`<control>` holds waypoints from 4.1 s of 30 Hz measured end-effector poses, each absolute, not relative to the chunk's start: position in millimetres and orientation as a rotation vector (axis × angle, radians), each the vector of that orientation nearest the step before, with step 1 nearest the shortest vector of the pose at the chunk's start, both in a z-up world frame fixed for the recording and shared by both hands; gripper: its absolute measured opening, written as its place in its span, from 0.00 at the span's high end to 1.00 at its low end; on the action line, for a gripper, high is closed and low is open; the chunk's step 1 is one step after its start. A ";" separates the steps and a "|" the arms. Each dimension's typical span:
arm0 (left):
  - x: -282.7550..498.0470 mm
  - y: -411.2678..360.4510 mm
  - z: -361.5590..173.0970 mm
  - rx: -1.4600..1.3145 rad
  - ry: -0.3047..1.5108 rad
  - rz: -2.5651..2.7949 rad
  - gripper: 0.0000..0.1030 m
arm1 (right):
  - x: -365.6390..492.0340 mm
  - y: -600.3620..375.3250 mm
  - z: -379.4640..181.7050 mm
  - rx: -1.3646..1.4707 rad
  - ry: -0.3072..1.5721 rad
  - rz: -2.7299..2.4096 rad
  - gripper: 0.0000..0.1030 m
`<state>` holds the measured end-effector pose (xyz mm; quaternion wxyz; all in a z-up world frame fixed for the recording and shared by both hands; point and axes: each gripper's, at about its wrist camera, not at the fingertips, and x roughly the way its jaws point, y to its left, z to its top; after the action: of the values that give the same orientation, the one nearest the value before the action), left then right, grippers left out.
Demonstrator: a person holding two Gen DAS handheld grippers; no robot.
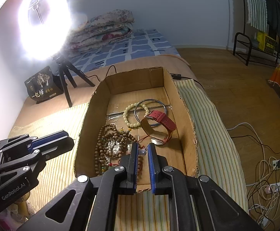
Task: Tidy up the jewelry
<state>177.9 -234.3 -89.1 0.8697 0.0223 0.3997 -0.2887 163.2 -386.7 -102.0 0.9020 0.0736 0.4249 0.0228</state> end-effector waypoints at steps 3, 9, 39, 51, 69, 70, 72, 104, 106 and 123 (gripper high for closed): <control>177.5 -234.6 -89.3 0.047 0.836 -0.606 0.91 | 163.1 -387.2 -101.8 0.156 0.876 0.042 0.87; 179.5 -236.8 -91.5 0.065 0.833 -0.600 0.87 | 162.0 -387.7 -100.4 0.155 0.867 0.027 0.72; 167.6 -224.4 -80.7 0.094 0.792 -0.533 0.29 | 151.8 -386.8 -71.7 0.117 0.780 -0.074 0.03; 148.9 -206.8 -57.8 0.087 0.733 -0.507 0.28 | 134.6 -375.0 -45.1 0.077 0.732 -0.077 0.03; 102.4 -173.8 -22.3 0.080 0.657 -0.480 0.23 | 93.7 -340.9 -0.4 0.014 0.632 -0.039 0.00; 99.9 -172.2 -20.7 0.078 0.654 -0.478 0.23 | 91.6 -339.4 0.7 0.014 0.629 -0.038 0.00; 94.9 -169.0 -18.0 0.078 0.649 -0.474 0.23 | 87.6 -336.7 2.7 0.011 0.623 -0.037 0.00; 61.9 -137.3 -16.6 0.160 0.611 -0.369 0.02 | 64.6 -316.8 -2.3 -0.039 0.589 -0.053 0.00; 61.5 -137.8 -16.5 0.160 0.612 -0.368 0.02 | 64.4 -317.0 -2.6 -0.042 0.590 -0.055 0.00; 61.1 -139.4 -16.7 0.161 0.614 -0.373 0.02 | 65.7 -319.8 -6.0 -0.046 0.601 -0.071 0.00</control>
<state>61.1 -139.4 -16.7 0.9331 0.0785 0.3000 -0.1822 65.7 -319.8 -6.0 0.9543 -0.0228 0.2959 -0.0349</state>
